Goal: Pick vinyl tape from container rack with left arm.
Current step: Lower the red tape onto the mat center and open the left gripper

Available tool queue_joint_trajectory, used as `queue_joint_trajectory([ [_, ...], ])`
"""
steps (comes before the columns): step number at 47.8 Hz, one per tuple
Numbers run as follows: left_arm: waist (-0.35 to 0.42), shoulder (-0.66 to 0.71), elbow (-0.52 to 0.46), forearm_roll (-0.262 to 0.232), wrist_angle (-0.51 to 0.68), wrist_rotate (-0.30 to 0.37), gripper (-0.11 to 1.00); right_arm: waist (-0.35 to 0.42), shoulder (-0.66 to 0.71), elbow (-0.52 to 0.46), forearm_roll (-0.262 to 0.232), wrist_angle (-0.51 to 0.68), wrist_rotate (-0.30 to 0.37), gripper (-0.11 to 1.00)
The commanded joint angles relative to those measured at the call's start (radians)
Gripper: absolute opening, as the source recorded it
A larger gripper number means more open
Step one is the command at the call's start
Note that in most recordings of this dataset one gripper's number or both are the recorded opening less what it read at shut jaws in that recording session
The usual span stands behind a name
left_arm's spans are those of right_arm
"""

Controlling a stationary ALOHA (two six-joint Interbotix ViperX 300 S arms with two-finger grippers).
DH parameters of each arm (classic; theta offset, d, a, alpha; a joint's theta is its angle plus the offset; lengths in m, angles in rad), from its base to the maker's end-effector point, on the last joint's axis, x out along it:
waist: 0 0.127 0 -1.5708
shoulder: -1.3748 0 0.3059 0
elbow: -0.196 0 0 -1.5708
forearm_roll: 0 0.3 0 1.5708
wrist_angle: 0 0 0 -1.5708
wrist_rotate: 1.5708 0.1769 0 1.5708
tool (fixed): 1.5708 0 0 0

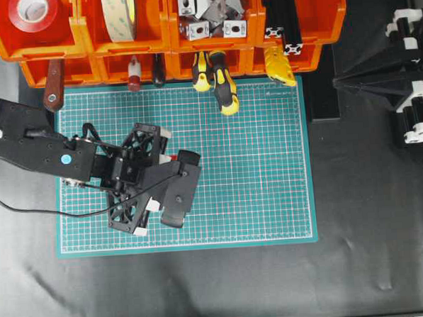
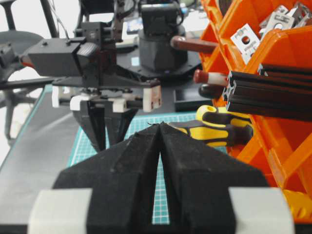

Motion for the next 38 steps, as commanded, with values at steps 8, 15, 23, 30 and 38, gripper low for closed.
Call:
queue_joint_trajectory([
  [8, 0.006, -0.017, -0.02, 0.002, -0.009, -0.003, 0.19, 0.0, 0.005, -0.037, 0.003, -0.003, 0.002, 0.0],
  [15, 0.008, -0.015, -0.021, 0.003, -0.009, -0.006, 0.21, -0.002, 0.005, -0.038, 0.003, -0.005, 0.002, 0.0],
  [23, 0.005, -0.023, -0.018, 0.002, -0.011, -0.017, 0.62, 0.0, 0.002, -0.037, 0.003, -0.006, 0.003, 0.0],
  [30, 0.008, -0.048, -0.023, 0.002, -0.009, -0.017, 0.83, 0.0, -0.005, -0.038, 0.003, -0.003, 0.002, 0.0],
  [38, 0.012, -0.132, -0.009, 0.002, -0.005, -0.035, 0.8, 0.0, -0.015, -0.043, 0.003, -0.005, 0.006, 0.0],
])
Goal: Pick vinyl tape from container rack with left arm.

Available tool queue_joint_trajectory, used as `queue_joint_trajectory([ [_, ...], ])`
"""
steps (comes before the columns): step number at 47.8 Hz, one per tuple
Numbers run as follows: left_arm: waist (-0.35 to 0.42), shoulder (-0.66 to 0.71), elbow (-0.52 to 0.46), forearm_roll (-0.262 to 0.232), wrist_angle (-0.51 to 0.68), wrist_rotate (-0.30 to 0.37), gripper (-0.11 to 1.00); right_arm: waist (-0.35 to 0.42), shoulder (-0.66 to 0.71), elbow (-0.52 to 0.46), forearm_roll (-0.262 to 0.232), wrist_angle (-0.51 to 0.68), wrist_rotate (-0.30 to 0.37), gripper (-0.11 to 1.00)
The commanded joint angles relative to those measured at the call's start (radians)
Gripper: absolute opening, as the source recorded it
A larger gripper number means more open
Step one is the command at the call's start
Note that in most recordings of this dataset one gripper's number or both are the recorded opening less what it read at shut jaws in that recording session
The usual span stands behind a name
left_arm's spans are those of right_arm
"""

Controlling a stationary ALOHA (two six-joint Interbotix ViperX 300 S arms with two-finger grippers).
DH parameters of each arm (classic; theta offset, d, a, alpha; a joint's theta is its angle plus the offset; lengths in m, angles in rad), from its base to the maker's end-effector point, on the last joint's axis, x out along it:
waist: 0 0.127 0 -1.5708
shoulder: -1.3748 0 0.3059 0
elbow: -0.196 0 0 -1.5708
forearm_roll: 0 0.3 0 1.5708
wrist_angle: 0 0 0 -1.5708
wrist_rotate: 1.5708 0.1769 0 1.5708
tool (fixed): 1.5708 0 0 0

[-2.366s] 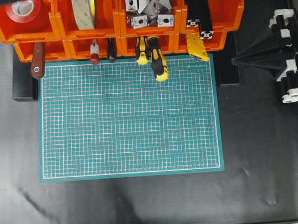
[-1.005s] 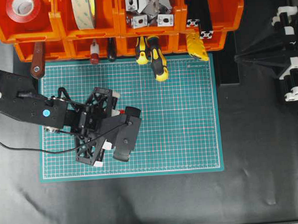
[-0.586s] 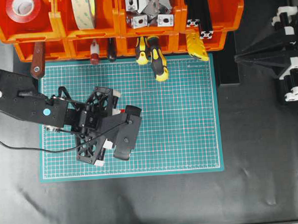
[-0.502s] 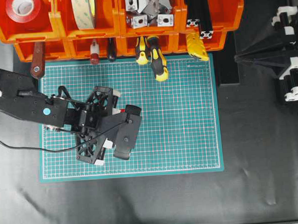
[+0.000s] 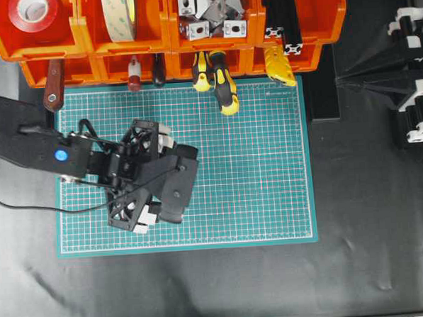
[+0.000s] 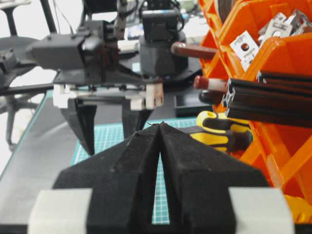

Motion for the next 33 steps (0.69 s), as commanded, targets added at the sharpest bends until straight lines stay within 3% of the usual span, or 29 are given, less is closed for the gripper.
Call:
queue_joint_trajectory([
  [1, 0.008, -0.101, -0.006, 0.002, -0.003, -0.02, 0.8, 0.0, 0.0, -0.038, 0.003, -0.005, 0.006, 0.0],
  [12, 0.015, -0.333, 0.055, 0.0, -0.006, -0.103, 0.8, 0.0, -0.012, -0.041, 0.003, 0.002, 0.046, 0.0],
  [33, -0.021, -0.77, 0.201, 0.0, -0.015, -0.094, 0.79, -0.017, -0.012, -0.038, 0.003, 0.0, 0.048, 0.0],
])
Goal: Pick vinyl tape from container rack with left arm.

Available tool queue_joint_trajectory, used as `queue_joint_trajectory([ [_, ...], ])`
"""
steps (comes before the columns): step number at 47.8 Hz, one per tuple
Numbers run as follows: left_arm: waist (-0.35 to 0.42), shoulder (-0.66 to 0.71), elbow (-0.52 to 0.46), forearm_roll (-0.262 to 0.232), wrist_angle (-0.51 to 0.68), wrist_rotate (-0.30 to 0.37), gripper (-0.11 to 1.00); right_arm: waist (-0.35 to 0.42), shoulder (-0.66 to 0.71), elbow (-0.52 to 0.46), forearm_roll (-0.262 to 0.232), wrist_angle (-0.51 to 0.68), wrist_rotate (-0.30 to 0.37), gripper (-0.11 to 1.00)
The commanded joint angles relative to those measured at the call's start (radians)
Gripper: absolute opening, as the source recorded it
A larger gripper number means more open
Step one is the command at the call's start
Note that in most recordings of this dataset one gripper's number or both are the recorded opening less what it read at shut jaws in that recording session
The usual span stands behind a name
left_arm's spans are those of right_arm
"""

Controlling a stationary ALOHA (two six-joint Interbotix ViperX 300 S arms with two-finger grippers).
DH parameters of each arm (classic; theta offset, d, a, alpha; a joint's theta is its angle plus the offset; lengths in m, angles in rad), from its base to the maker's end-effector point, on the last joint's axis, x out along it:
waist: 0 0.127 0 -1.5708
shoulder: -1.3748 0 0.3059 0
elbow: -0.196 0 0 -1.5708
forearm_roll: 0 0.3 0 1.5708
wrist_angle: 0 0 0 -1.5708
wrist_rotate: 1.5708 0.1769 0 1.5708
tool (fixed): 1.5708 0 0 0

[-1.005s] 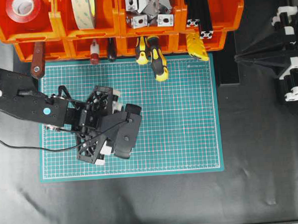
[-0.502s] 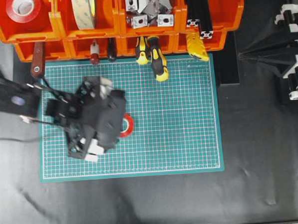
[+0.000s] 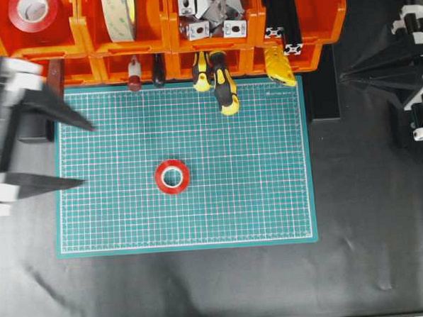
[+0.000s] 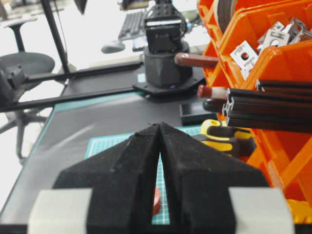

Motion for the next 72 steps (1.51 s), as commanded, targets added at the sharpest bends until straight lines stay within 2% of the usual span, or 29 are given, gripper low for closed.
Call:
queue_joint_trajectory([
  [1, -0.006, -0.069, 0.017, 0.0, -0.011, -0.003, 0.79, -0.011, 0.006, -0.032, 0.003, 0.0, 0.005, 0.0],
  [22, -0.002, -0.394, 0.153, 0.0, -0.037, -0.02, 0.79, -0.011, 0.009, -0.023, 0.003, -0.017, 0.005, 0.0],
  [31, 0.014, -0.508, 0.227, 0.0, -0.038, -0.025, 0.78, -0.003, -0.003, -0.026, -0.005, -0.06, -0.006, 0.0],
  [37, 0.029, -0.575, 0.259, 0.0, -0.046, -0.054, 0.78, 0.003, -0.008, -0.023, -0.011, -0.103, -0.006, 0.0],
  [48, 0.054, -0.615, 0.314, 0.0, -0.051, -0.109, 0.78, 0.017, -0.006, -0.021, -0.018, -0.138, -0.008, 0.0],
  [57, 0.054, -0.609, 0.344, 0.0, -0.104, -0.097, 0.78, 0.034, -0.002, -0.021, -0.041, -0.166, -0.009, 0.0],
  [64, 0.057, -0.606, 0.36, 0.0, -0.198, -0.095, 0.78, 0.034, 0.003, -0.018, -0.041, -0.166, -0.009, 0.0],
  [72, 0.055, -0.617, 0.365, 0.0, -0.221, -0.095, 0.78, 0.032, 0.003, -0.018, -0.041, -0.164, -0.009, 0.0],
])
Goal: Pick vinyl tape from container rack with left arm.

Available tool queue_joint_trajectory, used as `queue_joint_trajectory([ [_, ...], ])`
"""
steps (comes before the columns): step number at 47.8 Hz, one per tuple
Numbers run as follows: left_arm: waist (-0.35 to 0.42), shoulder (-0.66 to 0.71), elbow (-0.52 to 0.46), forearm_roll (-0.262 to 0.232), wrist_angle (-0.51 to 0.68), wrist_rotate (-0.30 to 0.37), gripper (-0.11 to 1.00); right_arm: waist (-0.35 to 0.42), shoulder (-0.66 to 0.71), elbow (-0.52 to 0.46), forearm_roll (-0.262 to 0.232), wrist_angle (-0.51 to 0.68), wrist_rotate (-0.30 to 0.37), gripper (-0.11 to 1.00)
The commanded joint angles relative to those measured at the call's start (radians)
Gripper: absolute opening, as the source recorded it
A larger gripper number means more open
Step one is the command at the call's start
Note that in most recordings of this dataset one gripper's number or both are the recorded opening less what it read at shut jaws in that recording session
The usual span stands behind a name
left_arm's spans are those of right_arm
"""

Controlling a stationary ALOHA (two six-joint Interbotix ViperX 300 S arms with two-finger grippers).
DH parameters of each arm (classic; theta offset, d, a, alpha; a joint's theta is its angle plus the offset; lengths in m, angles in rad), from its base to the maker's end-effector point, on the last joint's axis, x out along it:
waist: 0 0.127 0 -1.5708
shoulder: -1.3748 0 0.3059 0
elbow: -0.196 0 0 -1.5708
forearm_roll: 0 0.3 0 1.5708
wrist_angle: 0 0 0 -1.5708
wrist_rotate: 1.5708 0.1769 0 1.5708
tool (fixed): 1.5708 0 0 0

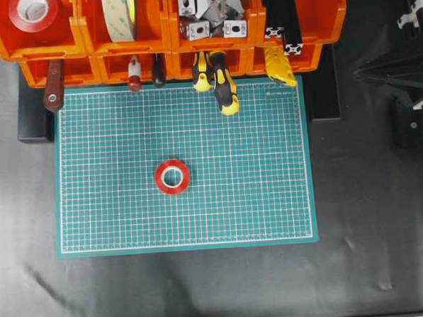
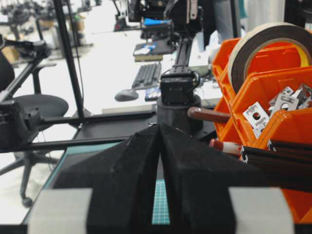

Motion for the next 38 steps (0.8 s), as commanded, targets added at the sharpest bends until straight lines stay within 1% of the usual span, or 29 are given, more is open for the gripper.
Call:
queue_joint_trajectory([
  [1, 0.002, 0.005, -0.011, 0.0, -0.015, 0.002, 0.78, 0.0, 0.012, -0.018, -0.002, -0.012, 0.0, 0.0],
  [16, 0.0, -0.043, -0.006, 0.0, -0.017, 0.0, 0.78, 0.002, 0.012, -0.018, -0.002, -0.014, 0.0, 0.0],
  [38, 0.0, -0.038, 0.025, -0.002, -0.063, 0.002, 0.78, 0.005, 0.012, -0.012, -0.002, -0.011, 0.0, 0.0],
])
